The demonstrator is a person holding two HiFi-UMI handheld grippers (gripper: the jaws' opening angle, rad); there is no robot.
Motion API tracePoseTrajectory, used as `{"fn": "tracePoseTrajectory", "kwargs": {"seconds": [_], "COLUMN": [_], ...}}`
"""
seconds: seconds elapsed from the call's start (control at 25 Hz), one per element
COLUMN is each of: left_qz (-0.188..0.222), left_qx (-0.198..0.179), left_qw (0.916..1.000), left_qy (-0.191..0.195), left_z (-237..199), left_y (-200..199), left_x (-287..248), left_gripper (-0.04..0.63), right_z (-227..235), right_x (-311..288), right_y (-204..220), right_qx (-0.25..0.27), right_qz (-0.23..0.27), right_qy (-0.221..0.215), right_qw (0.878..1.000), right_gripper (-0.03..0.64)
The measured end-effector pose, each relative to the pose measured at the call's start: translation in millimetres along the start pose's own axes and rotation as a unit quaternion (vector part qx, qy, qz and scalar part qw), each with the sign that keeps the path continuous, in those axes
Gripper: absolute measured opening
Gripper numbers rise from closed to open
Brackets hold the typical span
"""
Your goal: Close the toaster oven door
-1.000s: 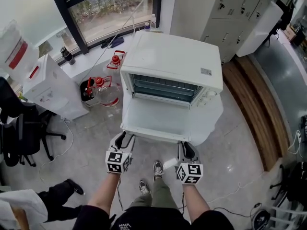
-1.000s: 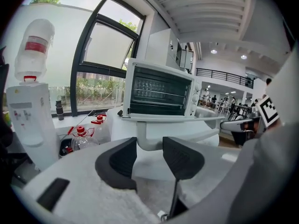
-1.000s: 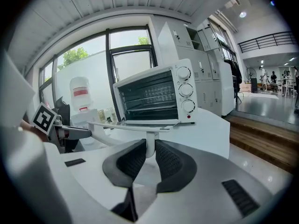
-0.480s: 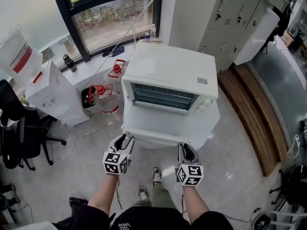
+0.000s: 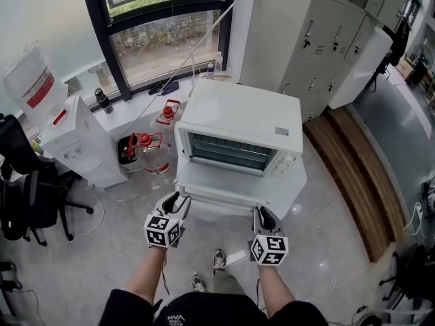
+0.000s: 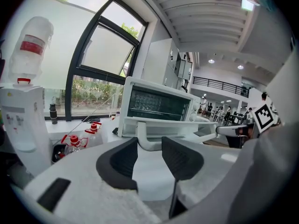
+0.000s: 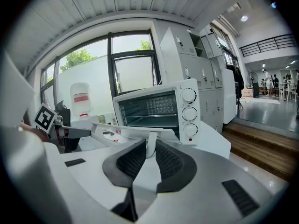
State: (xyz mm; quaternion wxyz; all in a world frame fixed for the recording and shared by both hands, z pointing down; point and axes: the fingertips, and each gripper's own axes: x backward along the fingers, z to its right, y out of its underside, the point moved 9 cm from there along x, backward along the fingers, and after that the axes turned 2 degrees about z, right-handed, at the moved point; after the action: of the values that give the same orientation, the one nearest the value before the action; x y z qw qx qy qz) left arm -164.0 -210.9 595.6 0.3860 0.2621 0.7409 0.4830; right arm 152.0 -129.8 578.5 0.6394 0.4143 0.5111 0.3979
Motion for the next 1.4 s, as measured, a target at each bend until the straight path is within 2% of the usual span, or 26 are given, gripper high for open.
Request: {"fn": "tracePoseTrajectory", "kwargs": {"seconds": [0.76, 1.4], "left_qz": [0.019, 0.023], "left_qx": [-0.006, -0.007], "left_qw": [0.9996, 0.9989], "left_qy": [-0.021, -0.039], "left_z": [4.3, 5.0], "left_y": [-50.3, -84.5], "left_x": [-15.9, -34.0], "left_gripper": [0.175, 0.171], "right_z": [11.5, 23.3], "right_x": [-18.8, -37.9], "right_y": [-54.5, -85.2], "right_qx": [0.01, 0.004], "right_qz": [-0.007, 0.007], "right_qy": [-0.022, -0.042], "right_qw": [1.0, 0.999], "right_gripper": [0.071, 0.071]}}
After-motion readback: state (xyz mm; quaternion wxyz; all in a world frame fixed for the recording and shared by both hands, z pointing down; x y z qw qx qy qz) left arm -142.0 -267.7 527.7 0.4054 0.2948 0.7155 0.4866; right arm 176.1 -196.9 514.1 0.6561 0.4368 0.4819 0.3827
